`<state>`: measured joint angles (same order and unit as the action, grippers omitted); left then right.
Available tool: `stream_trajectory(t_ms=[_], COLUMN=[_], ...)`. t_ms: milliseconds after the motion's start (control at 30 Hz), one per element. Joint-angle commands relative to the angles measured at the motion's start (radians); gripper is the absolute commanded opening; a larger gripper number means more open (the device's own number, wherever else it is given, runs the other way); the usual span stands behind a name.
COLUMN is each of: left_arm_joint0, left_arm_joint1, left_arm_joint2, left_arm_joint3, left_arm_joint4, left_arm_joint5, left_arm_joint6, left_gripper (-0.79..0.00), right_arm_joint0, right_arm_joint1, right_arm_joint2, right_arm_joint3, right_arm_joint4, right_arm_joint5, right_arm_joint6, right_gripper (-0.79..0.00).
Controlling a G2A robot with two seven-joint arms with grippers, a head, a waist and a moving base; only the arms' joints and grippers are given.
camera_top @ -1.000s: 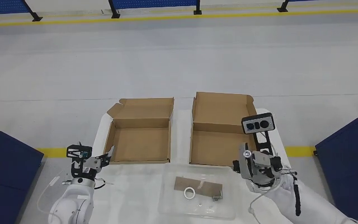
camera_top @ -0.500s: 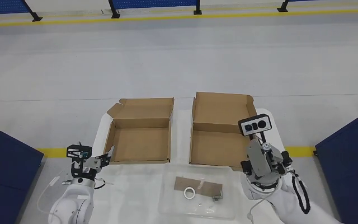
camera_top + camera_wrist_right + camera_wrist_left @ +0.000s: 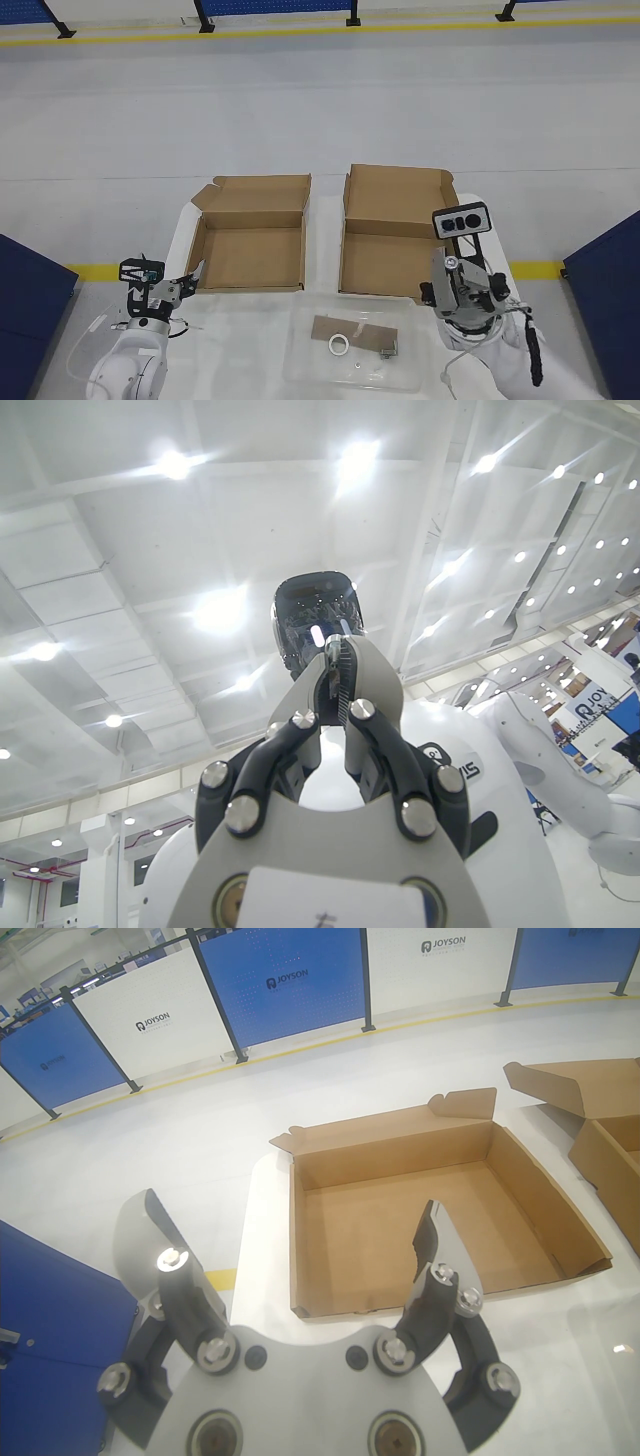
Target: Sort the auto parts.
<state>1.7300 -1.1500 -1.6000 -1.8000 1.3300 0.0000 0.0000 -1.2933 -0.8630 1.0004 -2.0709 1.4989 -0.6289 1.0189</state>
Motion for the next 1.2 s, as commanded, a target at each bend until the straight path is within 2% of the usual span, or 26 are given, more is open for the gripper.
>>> stream_trajectory(t_ms=[0, 200, 500, 700, 1167], left_arm_joint0=[0.000, 0.000, 0.000, 0.000, 0.000], left_arm_joint1=[0.000, 0.000, 0.000, 0.000, 0.000], left_arm_joint2=[0.000, 0.000, 0.000, 0.000, 0.000], left_arm_joint3=[0.000, 0.000, 0.000, 0.000, 0.000], left_arm_joint4=[0.000, 0.000, 0.000, 0.000, 0.000], left_arm_joint5=[0.000, 0.000, 0.000, 0.000, 0.000], left_arm_joint6=[0.000, 0.000, 0.000, 0.000, 0.000], left_gripper=[0.000, 0.000, 0.000, 0.000, 0.000], right_arm_joint0=[-0.006, -0.022, -0.022, -0.027, -0.071], right_arm_joint1=[-0.004, -0.022, -0.022, -0.031, -0.054], right_arm_joint2=[0.008, 0.026, 0.026, 0.061, 0.137], right_arm_joint3=[-0.003, -0.015, -0.015, -0.031, -0.033], right_arm_joint4=[-0.009, -0.011, -0.011, -0.097, -0.200], right_arm_joint5=[0.004, 0.022, 0.022, 0.051, 0.083], right_arm_joint6=[-0.010, -0.029, -0.029, -0.078, -0.064], right_gripper=[-0.785, -0.785, -0.785, -0.785, -0.785])
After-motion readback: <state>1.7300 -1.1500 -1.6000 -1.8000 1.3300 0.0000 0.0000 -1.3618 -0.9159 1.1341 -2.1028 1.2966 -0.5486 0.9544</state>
